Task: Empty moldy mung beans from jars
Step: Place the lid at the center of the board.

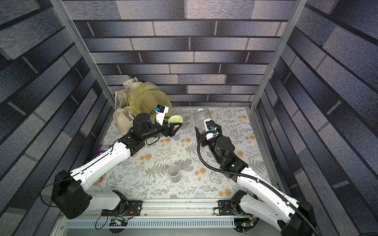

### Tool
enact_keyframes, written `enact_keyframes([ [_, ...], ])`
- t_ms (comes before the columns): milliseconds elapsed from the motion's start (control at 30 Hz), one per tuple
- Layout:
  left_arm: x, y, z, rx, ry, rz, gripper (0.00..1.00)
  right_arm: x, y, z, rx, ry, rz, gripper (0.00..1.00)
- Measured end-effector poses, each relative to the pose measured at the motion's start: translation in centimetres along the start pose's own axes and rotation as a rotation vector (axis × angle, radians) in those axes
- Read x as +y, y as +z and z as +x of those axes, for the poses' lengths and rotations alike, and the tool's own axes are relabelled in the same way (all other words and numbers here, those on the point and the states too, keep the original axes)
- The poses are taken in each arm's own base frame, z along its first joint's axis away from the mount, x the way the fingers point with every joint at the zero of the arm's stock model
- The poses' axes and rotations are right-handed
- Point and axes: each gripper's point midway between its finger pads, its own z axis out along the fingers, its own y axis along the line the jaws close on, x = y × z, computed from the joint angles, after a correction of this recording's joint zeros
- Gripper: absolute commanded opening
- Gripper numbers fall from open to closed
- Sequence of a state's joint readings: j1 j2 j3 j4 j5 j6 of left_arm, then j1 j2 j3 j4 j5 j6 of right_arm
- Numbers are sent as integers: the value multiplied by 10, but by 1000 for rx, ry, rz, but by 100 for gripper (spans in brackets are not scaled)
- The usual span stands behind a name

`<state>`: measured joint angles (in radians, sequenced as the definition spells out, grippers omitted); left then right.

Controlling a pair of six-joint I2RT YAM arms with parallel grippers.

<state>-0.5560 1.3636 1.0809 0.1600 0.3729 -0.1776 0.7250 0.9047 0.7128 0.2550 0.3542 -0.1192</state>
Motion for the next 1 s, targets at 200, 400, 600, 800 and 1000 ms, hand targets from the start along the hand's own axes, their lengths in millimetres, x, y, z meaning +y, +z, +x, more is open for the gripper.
enact_keyframes([
  [200, 14, 44, 32, 80, 61, 41, 87, 6, -8, 12, 50, 5, -60, 38],
  [400, 32, 81, 84, 164, 59, 69, 87, 1, -11, 31, 95, 11, -48, 38],
  [600, 43, 104, 105, 203, 80, 80, 87, -6, -16, 29, 84, 25, -28, 38],
  [800, 53, 125, 116, 218, 92, 91, 88, -12, -20, 33, 83, 40, -9, 38],
  [1000, 67, 136, 137, 256, 71, 86, 88, -15, -20, 42, 100, 37, 4, 39],
])
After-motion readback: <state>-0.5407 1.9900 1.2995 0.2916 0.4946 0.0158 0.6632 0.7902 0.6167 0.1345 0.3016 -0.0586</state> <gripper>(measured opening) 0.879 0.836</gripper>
